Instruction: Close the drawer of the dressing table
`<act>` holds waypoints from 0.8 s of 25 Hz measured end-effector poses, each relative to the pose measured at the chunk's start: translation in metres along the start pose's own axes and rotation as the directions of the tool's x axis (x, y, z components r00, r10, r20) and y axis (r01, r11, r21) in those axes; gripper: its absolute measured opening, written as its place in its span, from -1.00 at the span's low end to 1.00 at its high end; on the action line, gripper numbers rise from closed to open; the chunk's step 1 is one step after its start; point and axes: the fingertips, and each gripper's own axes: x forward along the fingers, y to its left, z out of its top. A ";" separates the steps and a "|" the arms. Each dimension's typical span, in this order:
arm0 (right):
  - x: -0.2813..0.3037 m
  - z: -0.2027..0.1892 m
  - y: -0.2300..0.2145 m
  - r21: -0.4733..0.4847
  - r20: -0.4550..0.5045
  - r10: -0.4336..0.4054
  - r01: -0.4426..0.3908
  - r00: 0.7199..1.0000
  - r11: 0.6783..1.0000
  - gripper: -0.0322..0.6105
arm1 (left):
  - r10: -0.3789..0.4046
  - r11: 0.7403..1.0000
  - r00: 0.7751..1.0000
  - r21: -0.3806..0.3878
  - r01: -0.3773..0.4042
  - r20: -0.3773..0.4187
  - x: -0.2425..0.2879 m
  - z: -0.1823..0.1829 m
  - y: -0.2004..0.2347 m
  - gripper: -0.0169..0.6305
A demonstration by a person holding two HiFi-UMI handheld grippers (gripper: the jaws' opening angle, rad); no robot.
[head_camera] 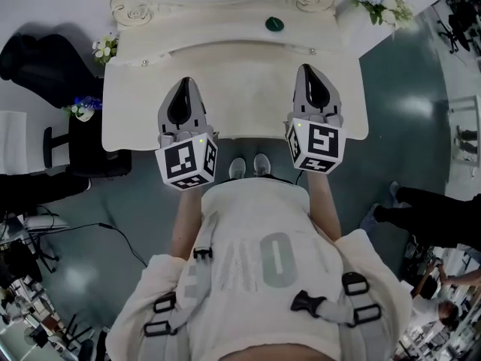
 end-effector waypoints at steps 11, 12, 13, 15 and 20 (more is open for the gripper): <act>-0.019 0.005 0.036 -0.010 0.016 0.079 -0.079 0.997 0.997 -0.88 | -0.033 0.999 0.999 0.038 0.032 0.032 -0.009 0.011 -0.009 -0.89; -0.019 0.006 0.036 -0.010 0.018 0.079 -0.079 0.997 0.997 -0.88 | -0.032 0.999 0.999 0.041 0.030 0.034 -0.009 0.011 -0.008 -0.89; -0.019 0.006 0.036 -0.010 0.019 0.079 -0.078 0.997 0.997 -0.88 | -0.031 0.999 0.999 0.043 0.029 0.036 -0.010 0.012 -0.008 -0.89; -0.018 0.007 0.036 -0.011 0.020 0.079 -0.079 0.997 0.997 -0.88 | -0.029 0.999 0.999 0.046 0.027 0.038 -0.010 0.013 -0.007 -0.89; -0.016 0.007 0.035 -0.018 0.018 0.085 -0.085 0.996 0.996 -0.88 | -0.023 0.999 0.999 0.043 0.022 0.039 -0.009 0.013 -0.006 -0.89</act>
